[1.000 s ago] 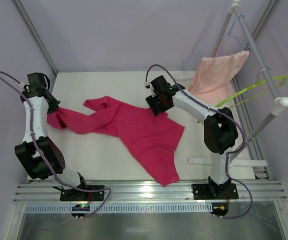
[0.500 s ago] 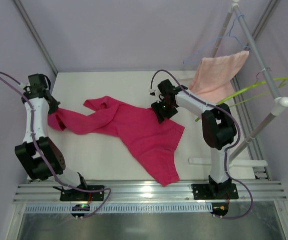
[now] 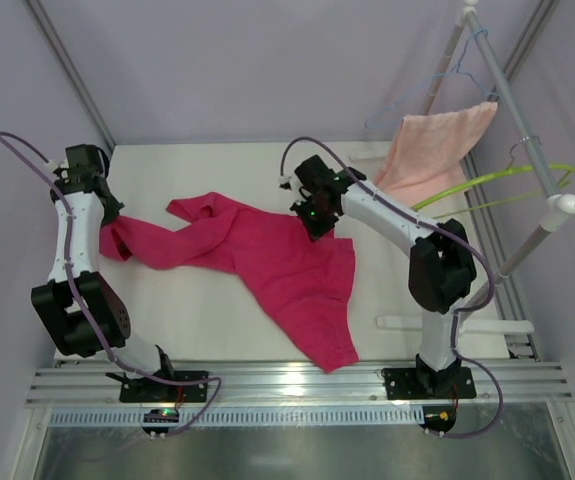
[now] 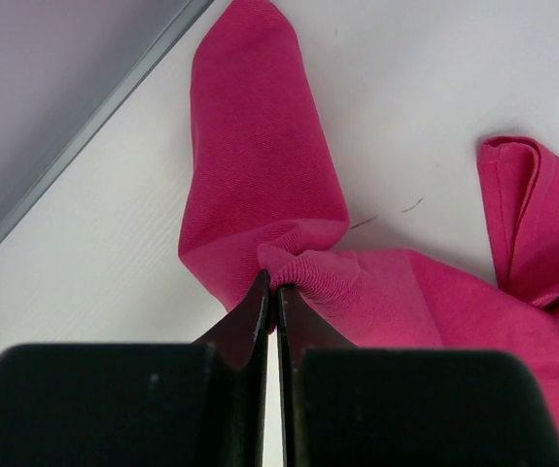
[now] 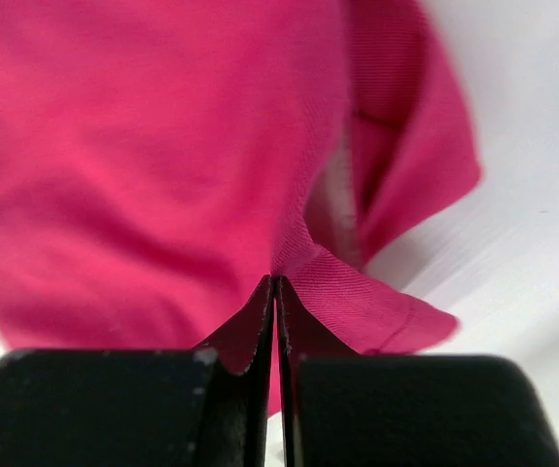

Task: Place the trousers on the hanger
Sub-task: Fold the trousers

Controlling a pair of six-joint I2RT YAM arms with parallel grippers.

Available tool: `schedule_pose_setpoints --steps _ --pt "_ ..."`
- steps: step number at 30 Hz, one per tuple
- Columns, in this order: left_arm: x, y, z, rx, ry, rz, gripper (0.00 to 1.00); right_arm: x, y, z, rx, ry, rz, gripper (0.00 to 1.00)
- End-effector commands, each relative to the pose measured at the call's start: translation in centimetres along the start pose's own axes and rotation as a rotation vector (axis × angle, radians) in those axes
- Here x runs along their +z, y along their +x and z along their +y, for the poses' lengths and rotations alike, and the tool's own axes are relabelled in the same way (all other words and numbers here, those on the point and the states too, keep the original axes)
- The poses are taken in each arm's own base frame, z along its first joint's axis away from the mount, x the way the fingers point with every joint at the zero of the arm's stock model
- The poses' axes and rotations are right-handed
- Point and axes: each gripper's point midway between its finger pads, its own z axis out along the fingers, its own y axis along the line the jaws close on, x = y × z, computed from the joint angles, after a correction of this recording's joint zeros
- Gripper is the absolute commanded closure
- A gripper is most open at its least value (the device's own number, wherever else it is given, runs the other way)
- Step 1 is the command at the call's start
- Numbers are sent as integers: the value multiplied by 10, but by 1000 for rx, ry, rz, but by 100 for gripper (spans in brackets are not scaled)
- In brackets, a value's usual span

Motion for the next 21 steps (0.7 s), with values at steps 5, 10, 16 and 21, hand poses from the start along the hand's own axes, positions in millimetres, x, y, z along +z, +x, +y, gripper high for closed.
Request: schedule_pose_setpoints --steps 5,10,16,21 --pt "-7 -9 16 50 -83 -27 100 -93 63 174 -290 -129 -98 96" --pt "-14 -10 17 39 -75 -34 100 -97 156 284 -336 -347 -64 96" --pt "-17 -10 24 47 -105 -31 100 -88 202 334 -261 -495 -37 89" --pt "-18 -7 18 37 -74 -13 100 -126 168 375 -249 -667 -163 90"
